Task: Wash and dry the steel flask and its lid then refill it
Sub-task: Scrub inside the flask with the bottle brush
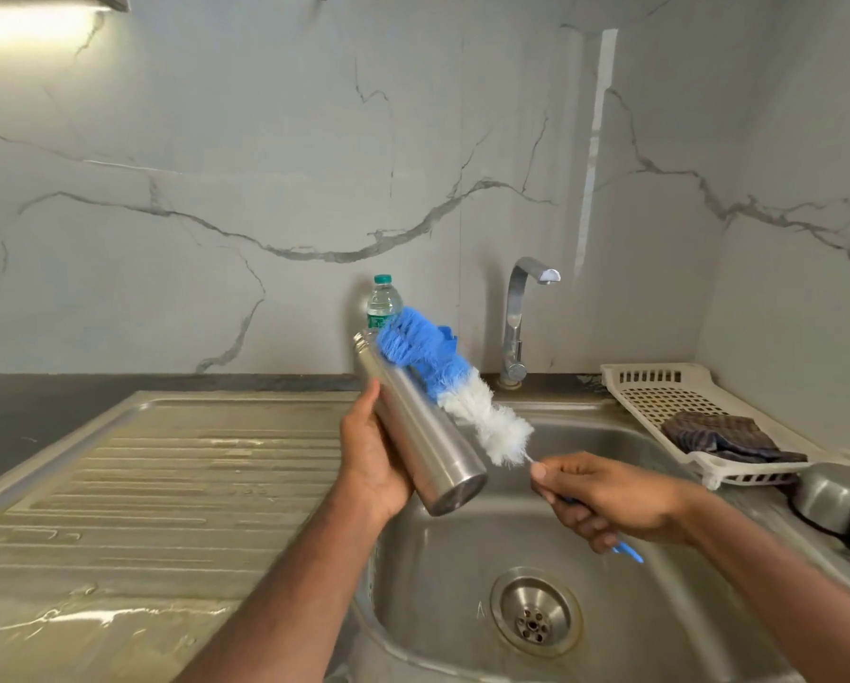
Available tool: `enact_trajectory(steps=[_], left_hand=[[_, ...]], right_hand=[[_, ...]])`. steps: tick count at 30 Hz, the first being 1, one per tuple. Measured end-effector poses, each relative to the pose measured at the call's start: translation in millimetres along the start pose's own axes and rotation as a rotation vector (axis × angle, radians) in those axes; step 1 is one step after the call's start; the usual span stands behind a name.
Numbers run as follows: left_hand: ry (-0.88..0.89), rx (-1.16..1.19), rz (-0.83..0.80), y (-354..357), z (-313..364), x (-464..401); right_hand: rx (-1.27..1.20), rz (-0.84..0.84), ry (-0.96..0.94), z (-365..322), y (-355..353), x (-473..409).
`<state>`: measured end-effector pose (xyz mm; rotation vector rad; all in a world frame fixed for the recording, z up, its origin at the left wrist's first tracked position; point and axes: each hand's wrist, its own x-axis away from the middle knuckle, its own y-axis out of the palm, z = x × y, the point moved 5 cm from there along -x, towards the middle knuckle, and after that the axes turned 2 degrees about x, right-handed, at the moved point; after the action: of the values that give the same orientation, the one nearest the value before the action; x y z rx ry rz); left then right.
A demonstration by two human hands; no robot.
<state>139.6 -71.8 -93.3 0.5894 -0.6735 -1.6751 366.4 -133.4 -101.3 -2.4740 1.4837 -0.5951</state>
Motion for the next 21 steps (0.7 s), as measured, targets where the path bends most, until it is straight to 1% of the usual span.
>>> enact_trajectory(steps=[2,3,5,7,8,9,10,12,14,15,17,18,20,21], left_hand=[[-0.008,-0.052,0.058,-0.3,0.4,2.1],[-0.027,-0.098,0.08,0.9,-1.7,3.7],[-0.051,-0.16,0.11,6.1,-6.6,7.8],[-0.015,-0.151,0.123,8.8,-8.4,7.9],[0.012,-0.129,0.124,8.3,-7.5,6.7],[0.034,-0.095,0.123,6.0,-5.6,4.2],[0.046,-0.06,0.121,3.7,-2.6,2.9],[0.06,0.029,0.136,-3.7,3.9,1.5],[0.088,0.12,0.185,-12.6,11.4,1.3],[0.102,0.134,0.207,-14.6,14.6,2.0],[0.114,0.098,0.208,-12.9,17.4,3.2],[0.101,0.044,0.185,-9.1,16.0,4.5],[0.046,-0.086,0.127,0.8,6.9,8.2],[0.026,-0.129,0.129,4.5,2.9,10.2]], right_hand=[[0.015,-0.052,0.016,-0.2,4.8,7.2],[0.008,-0.035,0.007,-1.9,9.4,4.9],[0.014,0.097,-0.047,-8.6,18.5,-8.5],[0.078,0.282,-0.109,-17.1,20.7,-22.9],[0.116,0.337,-0.131,-19.6,19.6,-27.4],[0.132,0.349,-0.137,-19.9,18.0,-29.6],[0.126,0.316,-0.122,-17.7,16.4,-29.0],[0.081,0.162,-0.057,-9.1,13.8,-20.1],[0.076,0.032,-0.008,-3.3,10.3,-5.1],[0.084,-0.003,0.001,-2.0,8.5,1.2],[0.094,-0.022,-0.003,-1.9,7.3,5.5],[0.088,-0.012,-0.013,-3.7,8.9,3.2],[0.058,0.051,-0.043,-8.4,16.4,-8.9],[0.053,0.106,-0.059,-11.4,20.2,-16.4]])
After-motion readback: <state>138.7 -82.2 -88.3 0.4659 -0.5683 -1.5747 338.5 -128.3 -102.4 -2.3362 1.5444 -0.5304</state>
